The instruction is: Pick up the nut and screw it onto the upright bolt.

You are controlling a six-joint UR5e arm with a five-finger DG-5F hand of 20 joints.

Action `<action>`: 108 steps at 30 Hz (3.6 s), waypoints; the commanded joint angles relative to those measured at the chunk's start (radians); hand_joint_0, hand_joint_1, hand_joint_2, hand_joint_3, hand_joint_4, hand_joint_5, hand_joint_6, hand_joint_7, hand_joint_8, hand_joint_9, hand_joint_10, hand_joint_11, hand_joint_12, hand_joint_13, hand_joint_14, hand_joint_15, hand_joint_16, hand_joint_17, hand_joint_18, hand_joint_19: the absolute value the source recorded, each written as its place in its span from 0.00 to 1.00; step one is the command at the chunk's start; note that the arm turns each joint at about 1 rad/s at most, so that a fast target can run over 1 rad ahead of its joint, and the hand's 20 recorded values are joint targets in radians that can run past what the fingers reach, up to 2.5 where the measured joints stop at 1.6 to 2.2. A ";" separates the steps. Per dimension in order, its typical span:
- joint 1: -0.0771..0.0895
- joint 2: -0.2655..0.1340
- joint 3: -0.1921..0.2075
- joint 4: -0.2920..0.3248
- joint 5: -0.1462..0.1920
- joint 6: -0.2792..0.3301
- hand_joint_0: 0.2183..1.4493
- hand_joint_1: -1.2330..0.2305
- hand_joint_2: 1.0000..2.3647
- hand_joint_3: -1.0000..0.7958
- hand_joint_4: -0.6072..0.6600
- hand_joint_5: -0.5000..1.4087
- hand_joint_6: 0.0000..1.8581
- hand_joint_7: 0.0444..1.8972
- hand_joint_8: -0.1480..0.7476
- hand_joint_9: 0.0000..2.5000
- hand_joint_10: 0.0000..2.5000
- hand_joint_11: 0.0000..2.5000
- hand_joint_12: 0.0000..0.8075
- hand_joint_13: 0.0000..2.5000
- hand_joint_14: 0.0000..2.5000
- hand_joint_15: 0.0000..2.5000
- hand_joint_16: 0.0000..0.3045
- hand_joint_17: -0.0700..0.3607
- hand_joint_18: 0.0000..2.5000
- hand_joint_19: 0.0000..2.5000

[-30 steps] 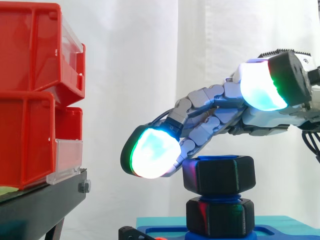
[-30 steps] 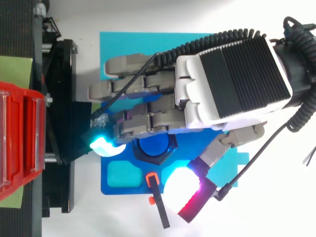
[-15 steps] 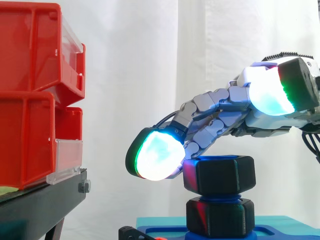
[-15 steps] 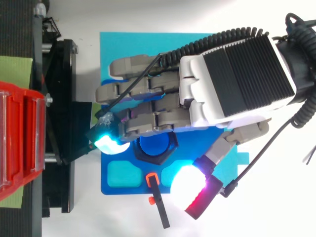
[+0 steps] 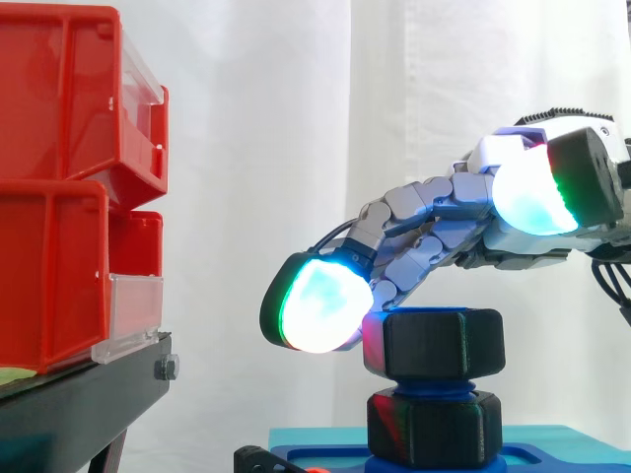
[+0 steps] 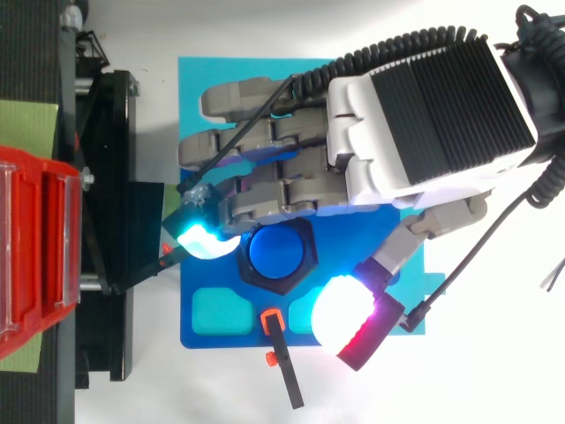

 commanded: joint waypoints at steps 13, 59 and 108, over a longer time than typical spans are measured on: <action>-0.004 0.000 0.001 -0.009 -0.007 0.000 0.24 0.71 0.00 0.28 0.66 0.20 0.27 0.53 0.47 0.21 0.00 0.00 0.36 0.13 0.00 0.00 0.10 0.32 0.00 0.00; -0.061 0.000 0.095 -0.059 -0.081 0.002 0.26 0.70 0.00 0.28 0.62 0.26 0.27 0.67 0.48 0.37 0.00 0.00 0.30 0.23 0.00 0.00 0.07 0.27 0.09 0.00; 0.034 -0.002 0.006 0.056 0.044 0.058 0.22 0.85 0.00 0.28 0.67 0.19 0.27 0.40 0.45 0.20 0.00 0.00 0.44 0.04 0.00 0.00 0.15 0.40 0.00 0.00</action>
